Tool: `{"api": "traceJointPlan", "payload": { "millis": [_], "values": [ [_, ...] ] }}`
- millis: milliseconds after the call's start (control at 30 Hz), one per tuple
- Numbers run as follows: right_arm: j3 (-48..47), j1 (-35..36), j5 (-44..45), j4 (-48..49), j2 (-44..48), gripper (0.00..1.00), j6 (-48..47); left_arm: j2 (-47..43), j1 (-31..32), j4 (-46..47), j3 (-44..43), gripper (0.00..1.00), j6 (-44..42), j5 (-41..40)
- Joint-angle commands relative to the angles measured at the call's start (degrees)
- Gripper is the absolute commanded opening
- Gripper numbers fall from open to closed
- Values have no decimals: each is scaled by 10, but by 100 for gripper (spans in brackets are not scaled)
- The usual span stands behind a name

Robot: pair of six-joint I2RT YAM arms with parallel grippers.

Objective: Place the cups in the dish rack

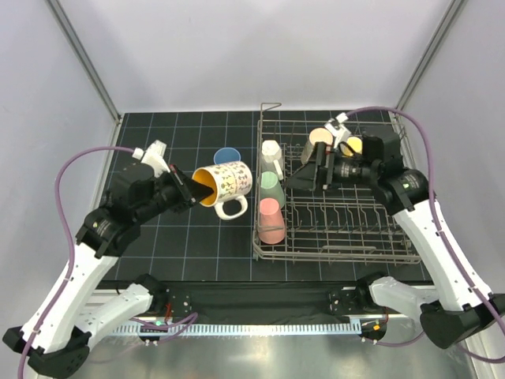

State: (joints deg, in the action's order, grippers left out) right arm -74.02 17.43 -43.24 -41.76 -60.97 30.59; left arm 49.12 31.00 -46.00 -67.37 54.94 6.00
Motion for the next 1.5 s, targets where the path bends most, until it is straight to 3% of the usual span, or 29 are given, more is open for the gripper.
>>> {"api": "traceJointPlan", "payload": {
  "millis": [0, 133, 400, 600, 833, 900, 1100, 1167, 1367, 1467],
  "values": [
    [3, 65, -22, 123, -13, 93, 85, -52, -2, 224, 18, 0, 10, 44],
    [29, 142, -2, 218, -16, 96, 151, -92, -2, 347, 64, 0, 38, 28],
    [34, 211, 2, 339, -49, 98, 217, -104, -2, 517, 110, 0, 106, 34],
    [18, 240, 20, 390, -83, 97, 250, -83, -2, 556, 109, 0, 125, 76],
    [65, 242, 54, 568, -92, 80, 365, -79, -2, 585, 130, 0, 141, 83],
    [63, 241, 51, 595, -108, 77, 381, -79, -2, 586, 131, 0, 141, 82],
    [49, 252, 41, 660, -144, 56, 433, -76, -2, 586, 131, 0, 138, 89],
    [49, 255, 33, 692, -151, 55, 456, -77, -2, 576, 130, 0, 133, 86],
    [47, 261, 40, 693, -157, 51, 465, -88, -2, 558, 130, 0, 127, 85],
    [38, 262, 54, 673, -158, 41, 459, -91, -2, 541, 131, 0, 125, 82]
  ]
}}
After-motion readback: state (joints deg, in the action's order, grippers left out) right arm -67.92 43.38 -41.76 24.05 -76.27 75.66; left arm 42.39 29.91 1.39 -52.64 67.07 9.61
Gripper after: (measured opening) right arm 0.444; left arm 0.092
